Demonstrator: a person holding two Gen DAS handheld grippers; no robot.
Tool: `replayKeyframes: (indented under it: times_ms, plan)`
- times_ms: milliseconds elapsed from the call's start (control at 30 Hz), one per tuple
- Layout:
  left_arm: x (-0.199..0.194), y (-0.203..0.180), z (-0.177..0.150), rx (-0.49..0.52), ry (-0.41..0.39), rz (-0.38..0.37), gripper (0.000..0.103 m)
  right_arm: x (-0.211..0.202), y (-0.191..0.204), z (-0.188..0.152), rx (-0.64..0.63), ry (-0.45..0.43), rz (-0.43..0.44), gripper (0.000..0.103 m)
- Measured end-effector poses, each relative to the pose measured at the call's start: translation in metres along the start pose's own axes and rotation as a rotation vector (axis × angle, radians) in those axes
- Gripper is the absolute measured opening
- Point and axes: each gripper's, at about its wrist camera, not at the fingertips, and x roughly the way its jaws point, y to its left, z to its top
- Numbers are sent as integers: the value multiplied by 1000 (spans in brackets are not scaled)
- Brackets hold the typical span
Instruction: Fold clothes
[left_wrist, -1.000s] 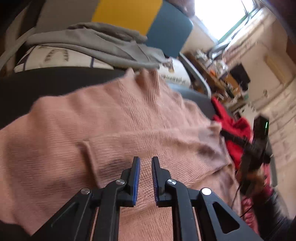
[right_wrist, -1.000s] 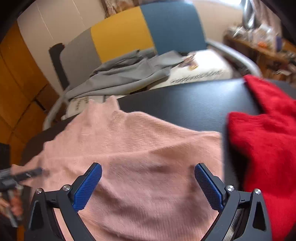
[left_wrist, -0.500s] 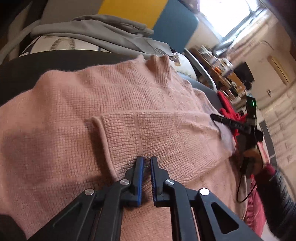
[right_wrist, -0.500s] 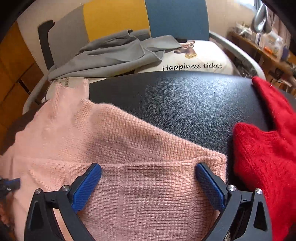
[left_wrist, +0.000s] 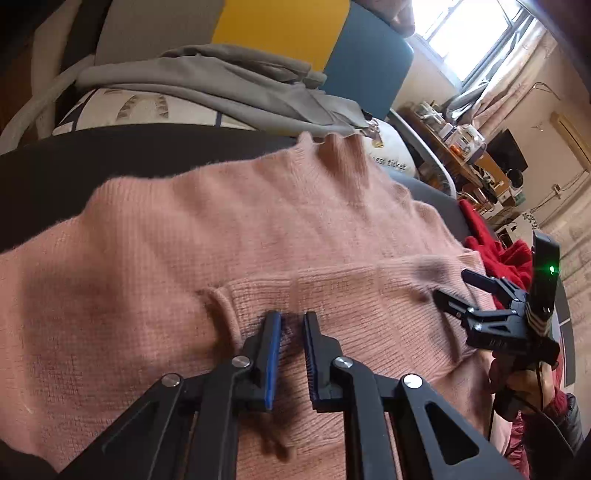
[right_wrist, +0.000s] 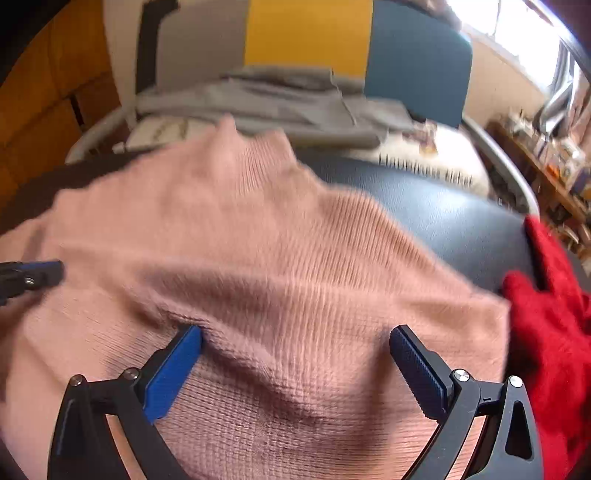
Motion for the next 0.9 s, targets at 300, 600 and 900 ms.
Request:
replayKeyframes:
  times_ms: [300,600,900]
  plan:
    - [-3,-9,-6,2,-42,72,11,5,3,-1,40,-2,-19,103]
    - [-73,-19,-43,-10,-139,200,19,-55,40,-47,30,-70,15,103]
    - [-170,128,-126,-478,-233,44,22,-84,71,-125,-14,-97,2,103]
